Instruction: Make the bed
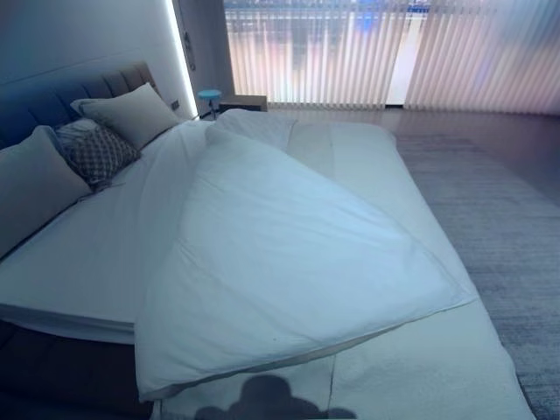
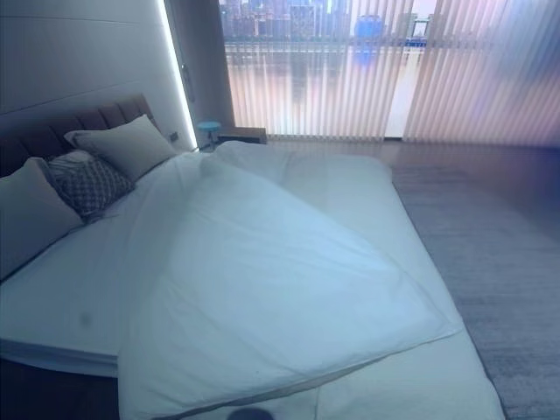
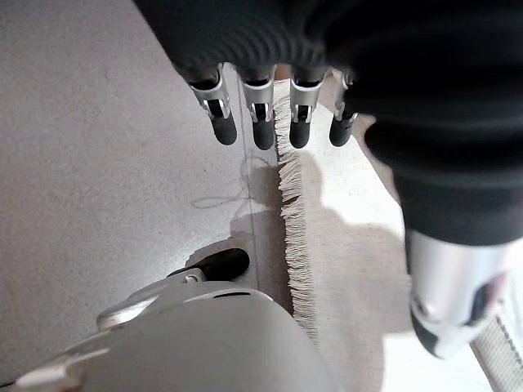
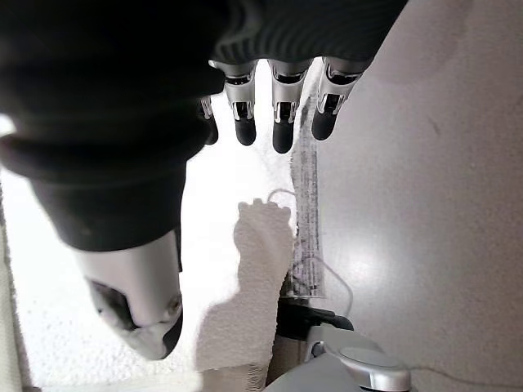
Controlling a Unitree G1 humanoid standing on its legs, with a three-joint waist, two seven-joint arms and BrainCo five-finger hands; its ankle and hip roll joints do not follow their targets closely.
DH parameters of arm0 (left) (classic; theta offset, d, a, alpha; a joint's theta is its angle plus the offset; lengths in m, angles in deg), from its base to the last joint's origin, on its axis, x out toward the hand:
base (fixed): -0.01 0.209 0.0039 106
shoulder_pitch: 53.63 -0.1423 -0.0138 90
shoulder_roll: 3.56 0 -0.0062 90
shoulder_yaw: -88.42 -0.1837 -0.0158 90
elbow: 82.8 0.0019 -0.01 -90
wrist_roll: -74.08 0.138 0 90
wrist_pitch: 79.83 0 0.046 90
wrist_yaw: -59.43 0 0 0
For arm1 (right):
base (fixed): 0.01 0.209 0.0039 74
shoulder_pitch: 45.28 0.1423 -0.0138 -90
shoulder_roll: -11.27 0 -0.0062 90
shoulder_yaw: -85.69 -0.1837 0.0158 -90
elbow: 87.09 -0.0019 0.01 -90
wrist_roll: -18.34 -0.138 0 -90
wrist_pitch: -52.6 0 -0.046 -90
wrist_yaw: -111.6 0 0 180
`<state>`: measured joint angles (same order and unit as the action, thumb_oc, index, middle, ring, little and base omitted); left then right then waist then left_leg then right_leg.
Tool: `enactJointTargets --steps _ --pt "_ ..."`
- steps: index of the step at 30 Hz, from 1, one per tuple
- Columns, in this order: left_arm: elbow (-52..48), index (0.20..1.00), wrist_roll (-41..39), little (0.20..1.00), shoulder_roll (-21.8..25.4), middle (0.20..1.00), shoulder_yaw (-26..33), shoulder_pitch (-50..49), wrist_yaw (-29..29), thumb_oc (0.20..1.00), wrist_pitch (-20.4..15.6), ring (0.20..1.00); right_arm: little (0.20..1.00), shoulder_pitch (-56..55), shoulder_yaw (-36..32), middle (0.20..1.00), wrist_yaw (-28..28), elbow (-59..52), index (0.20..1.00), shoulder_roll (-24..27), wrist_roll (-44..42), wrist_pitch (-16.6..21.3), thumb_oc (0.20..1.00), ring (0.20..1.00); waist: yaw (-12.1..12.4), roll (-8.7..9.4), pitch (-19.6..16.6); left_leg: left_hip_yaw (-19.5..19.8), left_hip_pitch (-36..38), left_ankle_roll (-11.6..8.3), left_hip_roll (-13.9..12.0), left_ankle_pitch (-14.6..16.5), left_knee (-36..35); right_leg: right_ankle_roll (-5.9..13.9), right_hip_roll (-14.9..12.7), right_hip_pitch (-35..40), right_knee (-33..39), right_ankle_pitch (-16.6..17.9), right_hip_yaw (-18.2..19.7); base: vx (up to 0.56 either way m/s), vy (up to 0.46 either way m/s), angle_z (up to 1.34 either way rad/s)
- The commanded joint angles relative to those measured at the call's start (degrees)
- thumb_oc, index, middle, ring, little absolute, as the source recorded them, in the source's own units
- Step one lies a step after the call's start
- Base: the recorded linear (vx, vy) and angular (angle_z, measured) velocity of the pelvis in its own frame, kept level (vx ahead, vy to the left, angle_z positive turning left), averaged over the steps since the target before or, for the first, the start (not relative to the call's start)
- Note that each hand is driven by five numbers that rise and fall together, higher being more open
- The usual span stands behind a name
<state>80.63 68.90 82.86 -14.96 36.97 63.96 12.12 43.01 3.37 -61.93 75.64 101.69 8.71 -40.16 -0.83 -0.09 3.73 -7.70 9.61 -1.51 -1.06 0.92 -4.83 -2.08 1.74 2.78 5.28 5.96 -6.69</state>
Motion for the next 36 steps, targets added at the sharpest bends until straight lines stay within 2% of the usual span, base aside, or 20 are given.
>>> enactJointTargets --steps 1,17,25,32,33,34,36 --pt "2.51 1.000 2.63 1.000 0.01 1.000 1.21 2.14 -0.51 1.000 -0.47 1.000 1.000 3.34 2.80 1.000 -0.31 1.59 1.000 -0.31 1.68 0.34 1.000 1.000 -1.35 1.11 0.30 0.44 -1.99 -0.48 2.70 -0.53 -0.17 8.12 -3.15 4.00 -0.28 -3.61 0.90 0.00 0.000 0.00" --pt "2.73 1.000 1.62 1.000 -0.37 1.000 1.90 2.08 -0.01 1.000 -0.36 1.000 1.000 3.60 3.26 1.000 -0.21 0.55 1.000 -0.85 1.06 0.78 1.000 1.000 -1.19 1.01 0.85 0.87 -2.21 -0.62 2.71 -0.42 -0.17 8.17 -3.24 3.85 -0.28 -3.83 0.24 0.00 0.000 0.00" --pt "2.87 1.000 -2.13 1.000 -0.76 1.000 3.64 2.09 -0.29 1.000 -0.41 1.000 1.000 4.55 2.04 1.000 0.02 -2.20 1.000 -1.03 -3.29 1.28 1.000 1.000 -0.96 0.99 1.37 1.01 -2.43 -0.67 2.67 -0.35 -0.17 8.16 -3.22 3.68 -0.28 -4.02 -0.19 0.01 -0.001 0.01" --pt "1.62 1.000 -6.34 1.000 -0.81 1.000 3.92 3.74 0.26 1.000 -0.91 1.000 1.000 7.37 -0.64 1.000 1.25 -5.61 1.000 -1.58 -14.34 2.56 1.000 1.000 -0.86 0.70 2.67 1.22 -3.65 -0.87 2.49 -0.65 -0.17 8.21 -3.40 2.56 -0.28 -3.96 -0.77 0.00 0.000 0.00" --pt "1.37 1.000 -7.25 1.000 -0.77 1.000 3.29 4.90 0.91 1.000 -0.90 1.000 1.000 9.07 -1.26 1.000 2.23 -7.56 1.000 -2.05 -19.63 3.35 1.000 1.000 -0.92 0.41 3.50 1.28 -4.43 -0.95 2.42 -0.92 -0.17 8.17 -3.52 1.85 -0.28 -3.76 -0.83 0.00 0.000 0.00" --pt "1.38 1.000 -7.26 1.000 -0.77 1.000 3.29 4.92 0.91 1.000 -0.90 1.000 1.000 9.08 -1.26 1.000 2.24 -7.58 1.000 -2.06 -19.65 3.34 1.000 1.000 -0.92 0.41 3.50 1.28 -4.44 -0.95 2.42 -0.92 -0.17 8.17 -3.52 1.84 -0.28 -3.75 -0.83 -0.05 0.003 0.02" --pt "0.58 1.000 -9.01 1.000 -0.74 1.000 1.92 7.49 2.14 1.000 -1.18 1.000 1.000 12.35 -2.08 1.000 3.94 -10.82 1.000 -2.53 -28.35 5.18 1.000 1.000 -1.04 -0.03 5.31 1.24 -6.32 -1.15 2.40 -1.58 -0.17 8.20 -3.68 -0.08 -0.28 -3.16 -0.94 -0.08 0.005 0.01"
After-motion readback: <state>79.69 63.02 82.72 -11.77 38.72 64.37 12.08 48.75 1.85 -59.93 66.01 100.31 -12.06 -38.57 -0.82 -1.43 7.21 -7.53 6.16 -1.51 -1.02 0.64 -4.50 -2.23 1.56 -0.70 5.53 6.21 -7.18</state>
